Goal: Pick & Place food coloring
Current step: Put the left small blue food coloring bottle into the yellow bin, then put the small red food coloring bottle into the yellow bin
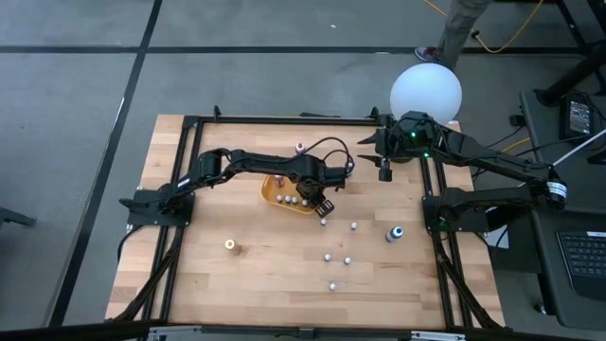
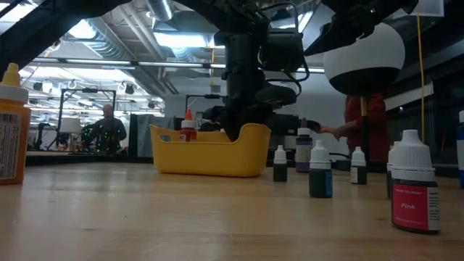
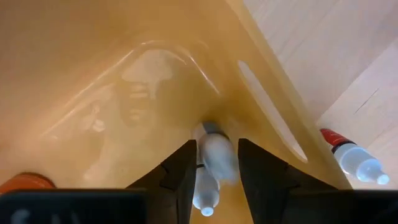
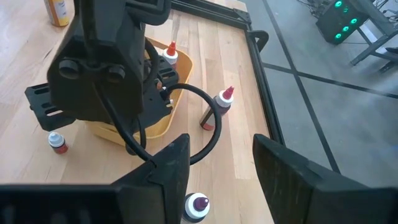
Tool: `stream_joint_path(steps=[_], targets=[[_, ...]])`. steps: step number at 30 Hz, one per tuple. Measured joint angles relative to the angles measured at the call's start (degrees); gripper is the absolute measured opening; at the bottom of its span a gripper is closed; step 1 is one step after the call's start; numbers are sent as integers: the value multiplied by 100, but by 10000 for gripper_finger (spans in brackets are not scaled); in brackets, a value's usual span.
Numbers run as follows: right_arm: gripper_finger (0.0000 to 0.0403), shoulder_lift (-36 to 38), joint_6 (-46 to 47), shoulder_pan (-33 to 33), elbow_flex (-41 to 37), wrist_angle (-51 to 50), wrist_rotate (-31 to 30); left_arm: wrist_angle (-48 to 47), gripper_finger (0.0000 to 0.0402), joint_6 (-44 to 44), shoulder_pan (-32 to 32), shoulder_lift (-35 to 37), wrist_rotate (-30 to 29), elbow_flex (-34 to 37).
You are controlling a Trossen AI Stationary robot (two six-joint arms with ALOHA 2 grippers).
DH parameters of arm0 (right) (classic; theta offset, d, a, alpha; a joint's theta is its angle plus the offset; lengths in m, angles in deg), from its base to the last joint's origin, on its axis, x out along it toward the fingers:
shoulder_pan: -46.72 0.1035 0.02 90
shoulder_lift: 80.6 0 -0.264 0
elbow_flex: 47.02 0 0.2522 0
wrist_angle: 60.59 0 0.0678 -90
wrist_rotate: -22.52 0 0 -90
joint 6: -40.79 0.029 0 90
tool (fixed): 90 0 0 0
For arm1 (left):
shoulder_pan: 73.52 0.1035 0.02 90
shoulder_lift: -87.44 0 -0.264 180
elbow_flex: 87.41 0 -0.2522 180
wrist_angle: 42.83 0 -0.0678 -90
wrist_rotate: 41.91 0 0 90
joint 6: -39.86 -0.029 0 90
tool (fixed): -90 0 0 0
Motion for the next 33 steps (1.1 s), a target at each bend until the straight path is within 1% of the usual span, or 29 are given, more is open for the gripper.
stream_joint_path(steps=[8, 13, 15, 19, 25, 30, 33], targets=[[177, 0, 1, 0, 0, 0, -1, -25, 143, 88, 6, 0, -113, 0], [177, 0, 0, 0, 2, 0, 0, -98, 150, 255, 5, 148, -114, -29], [177, -2, 0, 2, 2, 2, 0, -307, 150, 260, 6, 205, -148, -120], [177, -2, -2, 0, 7, 2, -2, -852, 149, 253, 6, 205, -157, -602], [177, -2, -9, 0, 7, 0, 0, -1312, 148, 253, -129, 195, -251, -1465], [177, -2, -17, -2, 7, -19, 0, -1378, 147, 349, -385, 203, -254, -2092], [177, -2, -17, -2, 7, -73, 0, -1374, 146, 478, -552, 205, -256, -2274]])
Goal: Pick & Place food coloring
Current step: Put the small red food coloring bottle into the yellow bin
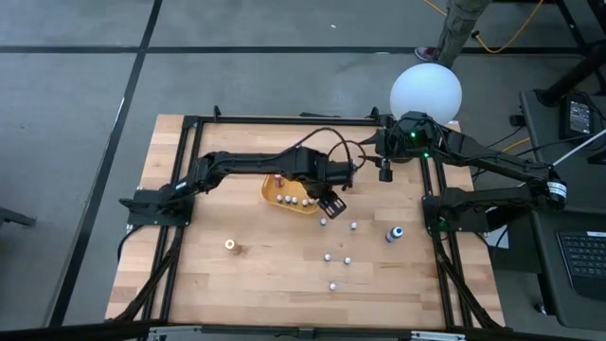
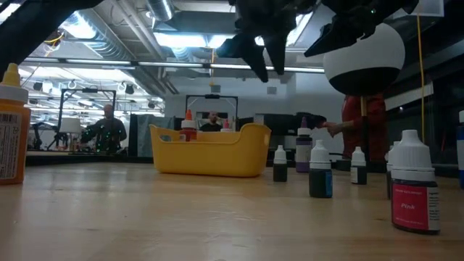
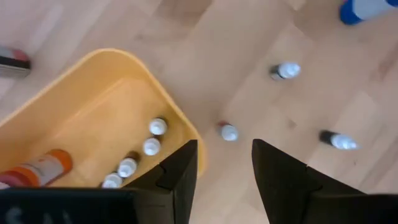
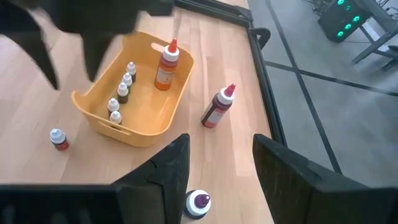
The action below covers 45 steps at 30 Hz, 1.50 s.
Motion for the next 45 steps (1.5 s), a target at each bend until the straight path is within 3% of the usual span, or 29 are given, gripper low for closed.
stream_joint_path(steps=[9, 17, 20, 26, 45], targets=[[177, 0, -127, 0, 0, -1, 533, 297, 146, -1626, -484, -11, -13, -8], [177, 0, -85, 0, 0, -5, 553, 622, 147, -2720, -795, -106, -663, -7], [177, 0, -63, -2, -2, -32, 553, 692, 152, -3170, -861, -275, -586, -8], [177, 0, -66, -2, -2, -142, 551, 643, 163, -3583, -856, -684, -328, -6], [177, 0, -107, -2, -7, -318, 547, 334, 175, -4329, -550, -1233, -566, -4]])
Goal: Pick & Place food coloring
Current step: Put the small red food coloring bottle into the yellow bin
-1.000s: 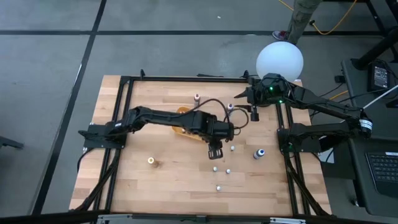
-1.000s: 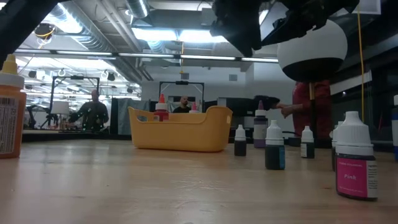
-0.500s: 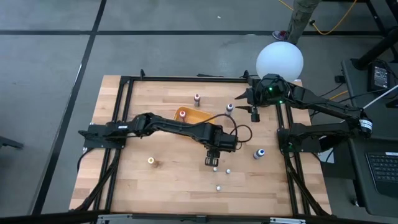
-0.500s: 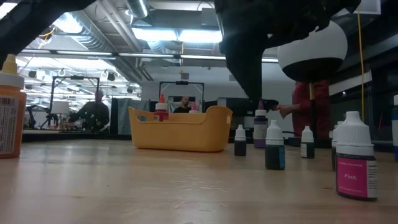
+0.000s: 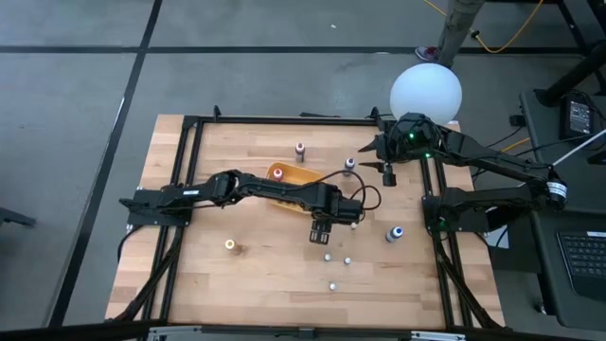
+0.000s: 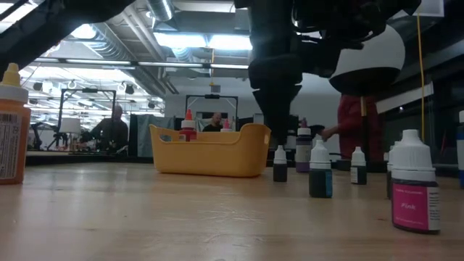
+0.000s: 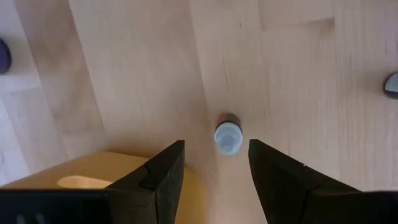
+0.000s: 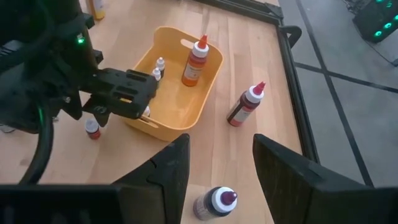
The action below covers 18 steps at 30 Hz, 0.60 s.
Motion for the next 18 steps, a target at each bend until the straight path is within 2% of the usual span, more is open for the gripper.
stream_joint_path(steps=[8, 18], targets=[[177, 0, -20, 0, 0, -3, 1, 103, 171, -389, -2, 2, 33, 139], [177, 0, -24, 0, 0, 0, -1, 377, 171, -367, 3, 0, 87, 387]])
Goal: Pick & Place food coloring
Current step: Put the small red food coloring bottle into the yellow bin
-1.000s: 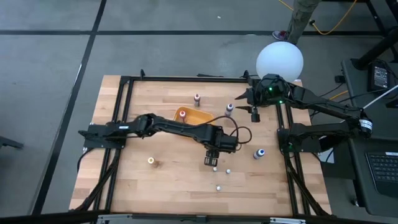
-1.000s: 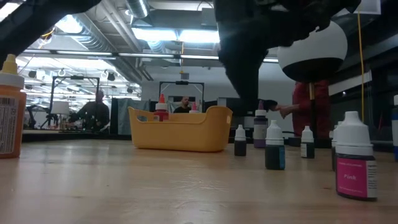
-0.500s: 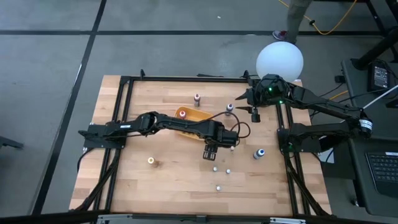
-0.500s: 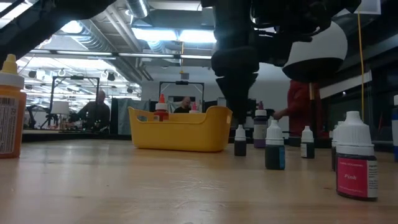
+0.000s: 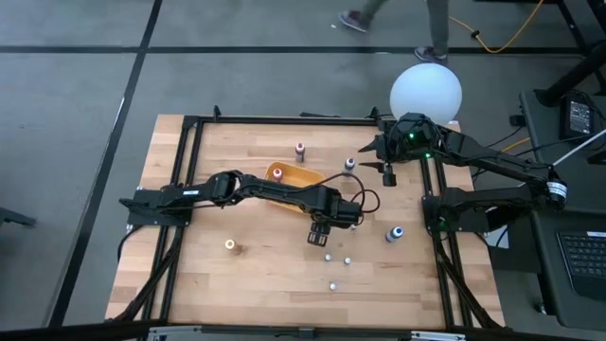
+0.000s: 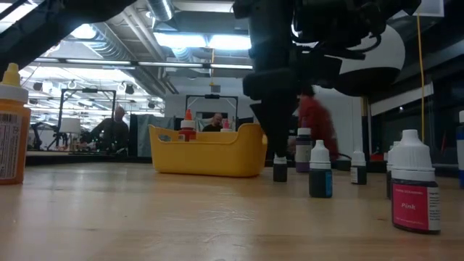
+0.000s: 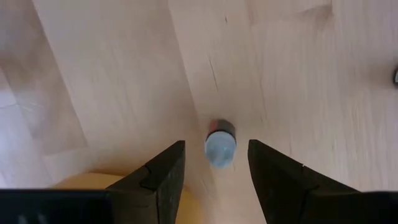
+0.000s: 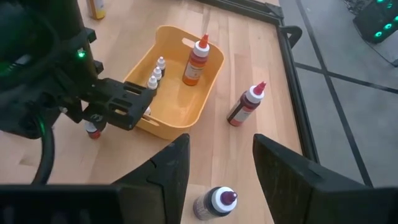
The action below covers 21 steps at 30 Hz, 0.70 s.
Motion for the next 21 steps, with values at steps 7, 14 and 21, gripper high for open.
stream_joint_path(steps=[7, 14, 21], targets=[[177, 0, 1, 0, 0, 0, 0, -18, 159, -25, 8, 0, 0, 2], [177, 0, 15, 0, 0, 0, 0, -14, 140, 14, 17, 0, 0, 2], [177, 0, 17, 0, 0, 0, -2, 14, 134, 15, 17, 0, 132, 4]])
